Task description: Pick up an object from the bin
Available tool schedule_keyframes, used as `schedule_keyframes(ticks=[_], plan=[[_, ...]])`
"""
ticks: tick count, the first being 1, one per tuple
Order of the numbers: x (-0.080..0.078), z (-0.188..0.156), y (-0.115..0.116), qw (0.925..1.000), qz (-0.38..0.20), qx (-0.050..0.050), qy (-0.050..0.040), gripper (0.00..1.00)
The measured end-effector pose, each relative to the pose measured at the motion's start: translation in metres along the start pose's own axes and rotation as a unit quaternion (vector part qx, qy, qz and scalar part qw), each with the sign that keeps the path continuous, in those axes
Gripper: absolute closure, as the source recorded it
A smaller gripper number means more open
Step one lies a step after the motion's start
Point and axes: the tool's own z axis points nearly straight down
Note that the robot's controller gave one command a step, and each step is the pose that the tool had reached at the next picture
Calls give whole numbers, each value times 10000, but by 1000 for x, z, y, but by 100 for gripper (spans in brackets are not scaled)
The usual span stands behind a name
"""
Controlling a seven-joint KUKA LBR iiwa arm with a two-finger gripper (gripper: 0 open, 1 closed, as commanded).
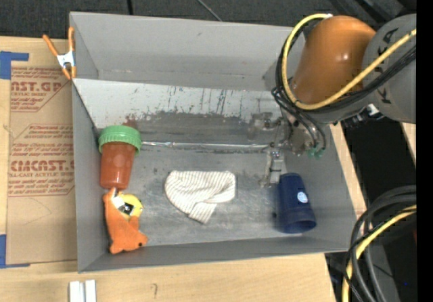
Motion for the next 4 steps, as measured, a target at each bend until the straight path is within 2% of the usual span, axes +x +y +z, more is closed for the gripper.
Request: schedule_keyframes(ticks=[1, 2, 3, 4], plan=[[-1, -5, 0, 10000, -1, 2, -38, 0], [21, 30, 24, 9996, 279, 3, -77, 0], [-1, 89, 54, 9995, 304, -3, -67, 0], [11, 141, 87, 9978, 668, -7, -34, 100]])
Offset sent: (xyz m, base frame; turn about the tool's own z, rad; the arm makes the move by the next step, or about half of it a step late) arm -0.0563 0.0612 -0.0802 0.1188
